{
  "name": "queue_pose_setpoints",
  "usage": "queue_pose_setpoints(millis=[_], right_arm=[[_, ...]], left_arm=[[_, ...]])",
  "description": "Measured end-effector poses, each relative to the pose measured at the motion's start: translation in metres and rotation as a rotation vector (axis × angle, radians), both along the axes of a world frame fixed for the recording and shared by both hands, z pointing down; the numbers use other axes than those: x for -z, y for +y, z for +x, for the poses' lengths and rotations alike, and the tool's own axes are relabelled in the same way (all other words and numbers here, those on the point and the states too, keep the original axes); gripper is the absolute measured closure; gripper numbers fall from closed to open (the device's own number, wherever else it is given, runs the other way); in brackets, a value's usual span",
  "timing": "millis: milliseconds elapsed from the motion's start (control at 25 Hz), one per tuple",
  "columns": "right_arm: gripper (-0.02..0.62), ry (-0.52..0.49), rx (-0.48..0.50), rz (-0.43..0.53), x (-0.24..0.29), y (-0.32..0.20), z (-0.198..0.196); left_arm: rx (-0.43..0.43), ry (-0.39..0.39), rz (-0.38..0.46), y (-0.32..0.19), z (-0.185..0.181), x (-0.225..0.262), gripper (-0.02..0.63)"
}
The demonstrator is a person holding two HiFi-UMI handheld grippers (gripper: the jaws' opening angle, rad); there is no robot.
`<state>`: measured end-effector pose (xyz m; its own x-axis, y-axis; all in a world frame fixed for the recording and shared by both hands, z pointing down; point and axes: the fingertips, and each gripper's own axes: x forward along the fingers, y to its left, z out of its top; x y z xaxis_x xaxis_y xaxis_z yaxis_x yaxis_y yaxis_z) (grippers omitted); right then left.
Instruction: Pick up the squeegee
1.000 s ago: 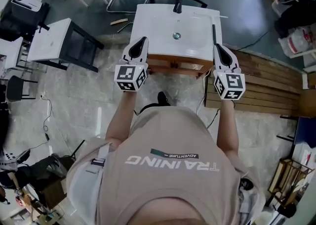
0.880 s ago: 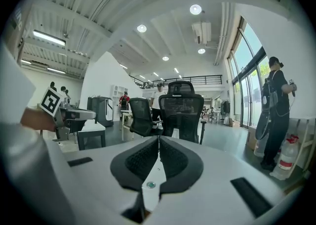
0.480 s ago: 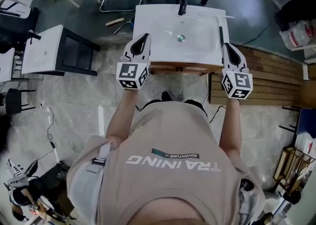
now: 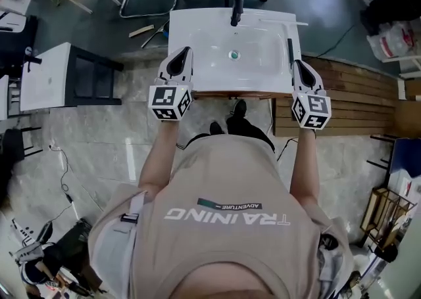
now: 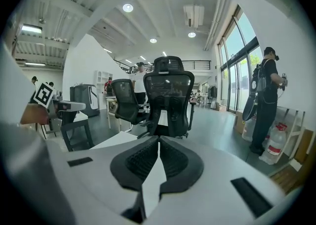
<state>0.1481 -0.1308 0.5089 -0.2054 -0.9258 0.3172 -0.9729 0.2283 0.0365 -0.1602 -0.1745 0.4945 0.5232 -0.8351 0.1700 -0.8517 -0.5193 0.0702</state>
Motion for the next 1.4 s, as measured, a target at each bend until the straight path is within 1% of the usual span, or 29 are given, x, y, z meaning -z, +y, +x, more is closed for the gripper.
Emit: queue_pose_setpoints(millis=[160,440,520,600,640,720,760,920,1080,1240,1400], right_arm=[[0.561,-0.002,-0.031,-0.030,-0.026,-0.028,0.024],[0.560,-0.006,-0.100,-0.074,-0.089,-0.089,0.070],[0.560,-0.010,-0.106,-0.098,-0.109,-0.104,0.079],[0.560,-0.011,-0.107,-0.126,-0.127,-0.117,0.086],[0.552,-0.011,-0.106,-0.137,-0.135,-0.123,0.088],[0.455,-0.012,-0.099,-0.160,-0.149,-0.136,0.091],[0.448,-0.012,-0.097,-0.172,-0.157,-0.143,0.091],[0.446,0.004,-0.084,-0.243,-0.192,-0.163,0.092],[0.446,0.047,-0.092,-0.302,-0.218,-0.178,0.099],[0.446,0.065,-0.089,-0.340,-0.237,-0.182,0.099],[0.446,0.069,-0.082,-0.372,-0.254,-0.187,0.097]], left_arm=[[0.020,-0.013,0.000,-0.022,0.006,0.000,0.594],[0.074,-0.060,0.026,-0.069,0.019,0.019,0.594],[0.085,-0.058,0.026,-0.080,0.027,0.021,0.594],[0.083,-0.027,0.020,-0.087,0.038,0.020,0.594],[0.082,-0.007,0.015,-0.089,0.042,0.019,0.594],[0.091,0.003,0.007,-0.093,0.048,0.016,0.594],[0.096,-0.002,0.001,-0.095,0.050,0.013,0.594],[0.106,-0.007,-0.025,-0.097,0.051,0.004,0.594],[0.110,-0.025,-0.027,-0.098,0.045,0.002,0.594],[0.118,-0.045,-0.032,-0.097,0.033,0.002,0.594],[0.103,-0.074,-0.036,-0.098,0.032,0.003,0.594]])
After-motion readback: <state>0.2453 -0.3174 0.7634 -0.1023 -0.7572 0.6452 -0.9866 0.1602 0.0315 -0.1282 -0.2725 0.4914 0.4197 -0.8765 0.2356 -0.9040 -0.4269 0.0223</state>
